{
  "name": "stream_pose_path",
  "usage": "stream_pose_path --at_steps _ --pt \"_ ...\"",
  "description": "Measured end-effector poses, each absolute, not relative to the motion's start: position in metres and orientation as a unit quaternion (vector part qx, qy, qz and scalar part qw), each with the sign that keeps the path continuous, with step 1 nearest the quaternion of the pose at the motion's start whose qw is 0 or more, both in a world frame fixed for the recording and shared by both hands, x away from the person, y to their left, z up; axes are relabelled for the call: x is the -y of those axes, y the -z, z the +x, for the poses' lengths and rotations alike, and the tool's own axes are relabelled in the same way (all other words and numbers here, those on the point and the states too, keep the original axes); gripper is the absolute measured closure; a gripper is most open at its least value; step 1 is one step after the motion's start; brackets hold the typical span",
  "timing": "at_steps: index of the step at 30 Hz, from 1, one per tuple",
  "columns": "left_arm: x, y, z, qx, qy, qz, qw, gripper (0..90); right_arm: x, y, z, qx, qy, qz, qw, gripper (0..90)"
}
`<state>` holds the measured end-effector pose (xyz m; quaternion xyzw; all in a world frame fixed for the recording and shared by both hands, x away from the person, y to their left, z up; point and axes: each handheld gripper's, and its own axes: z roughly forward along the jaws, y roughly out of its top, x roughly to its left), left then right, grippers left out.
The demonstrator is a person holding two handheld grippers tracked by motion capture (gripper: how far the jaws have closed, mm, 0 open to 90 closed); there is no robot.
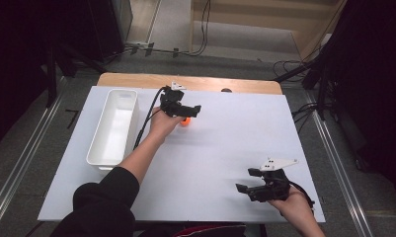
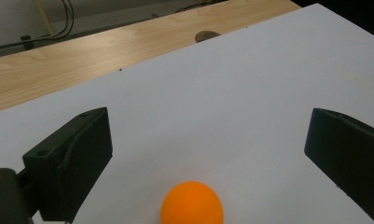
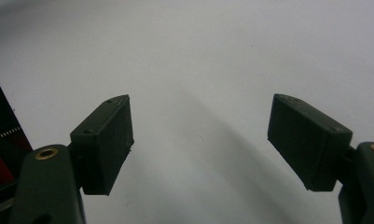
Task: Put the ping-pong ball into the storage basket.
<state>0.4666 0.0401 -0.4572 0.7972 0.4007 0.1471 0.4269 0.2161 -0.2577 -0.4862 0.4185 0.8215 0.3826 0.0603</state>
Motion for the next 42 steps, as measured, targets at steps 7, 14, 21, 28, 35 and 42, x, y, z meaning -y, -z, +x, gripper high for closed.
stream_pose_path --at_steps 7,14,21,28,35,42 --pt "-0.042 0.459 0.469 -0.406 -0.144 0.789 0.438 0.4 0.258 0.486 0.216 -0.822 -0.383 0.417 0.061 20.7" --pt "-0.042 0.461 0.469 -0.403 -0.148 0.794 0.430 0.4 0.258 0.486 0.216 -0.823 -0.383 0.416 0.062 20.7" --pt "-0.042 0.464 0.470 -0.398 -0.144 0.798 0.429 0.4 0.258 0.486 0.216 -0.823 -0.381 0.417 0.060 20.7" --pt "-0.043 0.469 0.470 -0.400 -0.137 0.796 0.433 0.4 0.258 0.486 0.216 -0.823 -0.381 0.417 0.060 20.7" --pt "-0.043 0.475 0.470 -0.404 -0.136 0.798 0.427 0.4 0.258 0.486 0.216 -0.823 -0.381 0.416 0.060 20.7" --pt "-0.045 0.481 0.470 -0.403 -0.138 0.799 0.424 0.4 0.258 0.486 0.216 -0.824 -0.380 0.417 0.060 20.7"
